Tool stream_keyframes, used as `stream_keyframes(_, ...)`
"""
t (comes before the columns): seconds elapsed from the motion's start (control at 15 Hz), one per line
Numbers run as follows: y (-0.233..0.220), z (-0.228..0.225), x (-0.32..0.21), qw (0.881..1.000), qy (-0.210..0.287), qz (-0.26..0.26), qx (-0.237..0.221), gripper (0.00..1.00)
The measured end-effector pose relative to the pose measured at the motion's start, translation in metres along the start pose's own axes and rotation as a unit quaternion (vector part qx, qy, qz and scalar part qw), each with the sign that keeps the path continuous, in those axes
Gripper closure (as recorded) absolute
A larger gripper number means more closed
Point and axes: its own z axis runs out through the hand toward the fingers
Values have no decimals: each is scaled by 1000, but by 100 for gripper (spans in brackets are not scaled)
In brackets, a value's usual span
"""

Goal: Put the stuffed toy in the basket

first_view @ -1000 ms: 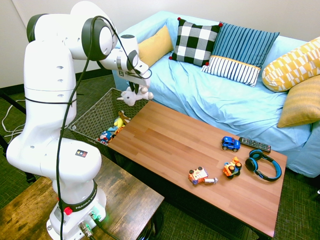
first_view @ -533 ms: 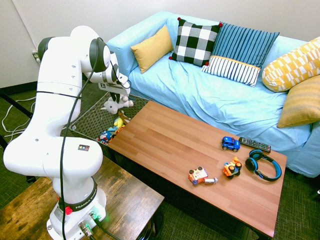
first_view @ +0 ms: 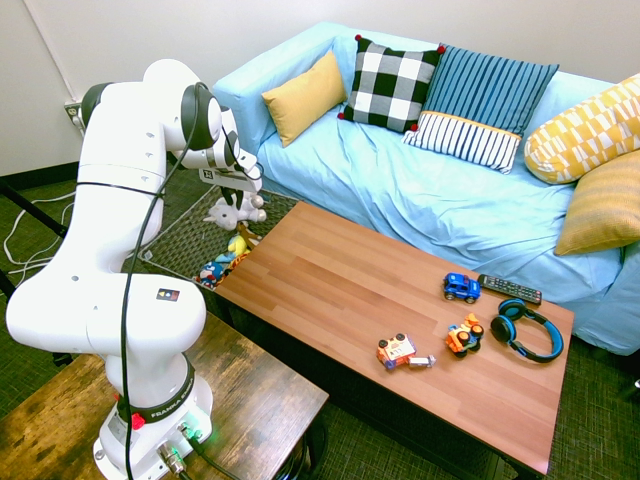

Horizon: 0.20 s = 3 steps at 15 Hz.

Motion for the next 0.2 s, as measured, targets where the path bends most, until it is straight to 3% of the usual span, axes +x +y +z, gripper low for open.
stream_keyframes(0.2,-2,-5,0,1000,2,-1,3,0)
